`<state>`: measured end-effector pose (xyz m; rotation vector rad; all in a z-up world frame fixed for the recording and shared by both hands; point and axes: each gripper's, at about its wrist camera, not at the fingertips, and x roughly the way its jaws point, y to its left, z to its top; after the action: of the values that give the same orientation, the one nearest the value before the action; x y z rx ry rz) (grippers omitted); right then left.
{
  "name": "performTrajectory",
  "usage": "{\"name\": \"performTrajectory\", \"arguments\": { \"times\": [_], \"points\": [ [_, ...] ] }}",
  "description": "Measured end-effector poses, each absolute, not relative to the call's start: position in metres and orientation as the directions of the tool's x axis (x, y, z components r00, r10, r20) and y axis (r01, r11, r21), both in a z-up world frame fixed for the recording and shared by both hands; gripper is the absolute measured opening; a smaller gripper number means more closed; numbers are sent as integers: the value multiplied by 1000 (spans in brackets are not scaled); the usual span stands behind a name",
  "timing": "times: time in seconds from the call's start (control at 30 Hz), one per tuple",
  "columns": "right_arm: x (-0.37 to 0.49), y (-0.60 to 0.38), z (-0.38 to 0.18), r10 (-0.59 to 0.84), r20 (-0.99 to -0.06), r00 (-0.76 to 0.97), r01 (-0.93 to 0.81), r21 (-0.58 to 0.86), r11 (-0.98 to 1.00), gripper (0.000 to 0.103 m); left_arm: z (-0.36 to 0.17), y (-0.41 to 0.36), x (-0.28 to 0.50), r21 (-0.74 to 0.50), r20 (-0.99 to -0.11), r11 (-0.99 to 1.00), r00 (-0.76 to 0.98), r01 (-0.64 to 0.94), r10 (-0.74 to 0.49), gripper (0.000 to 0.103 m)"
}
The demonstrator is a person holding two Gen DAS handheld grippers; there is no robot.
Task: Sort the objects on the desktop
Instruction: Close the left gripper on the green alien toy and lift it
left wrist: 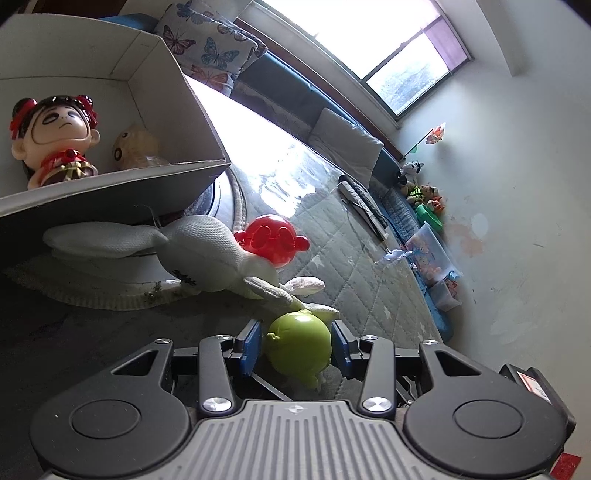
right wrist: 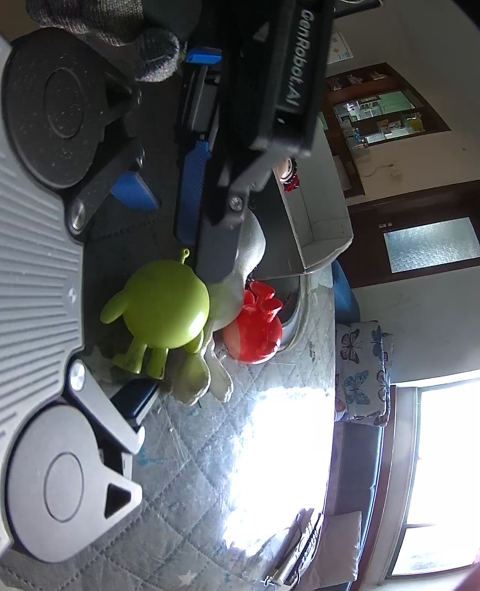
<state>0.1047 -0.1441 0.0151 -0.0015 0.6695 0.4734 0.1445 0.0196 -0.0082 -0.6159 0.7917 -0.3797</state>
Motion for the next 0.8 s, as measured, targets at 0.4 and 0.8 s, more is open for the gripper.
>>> {"name": "performTrajectory", "arguments": {
  "times": [0.4, 0.8],
  "points": [
    [103, -142, 18, 404, -589, 700, -400, 145, 905, 74, -14, 15, 148, -633, -547, 768, 644, 101, -536, 40],
    [92, -134, 28, 432, -569, 700, -428, 151, 891, 67, -3, 28, 127, -616, -525, 780, 678, 114, -514, 39]
  ]
}}
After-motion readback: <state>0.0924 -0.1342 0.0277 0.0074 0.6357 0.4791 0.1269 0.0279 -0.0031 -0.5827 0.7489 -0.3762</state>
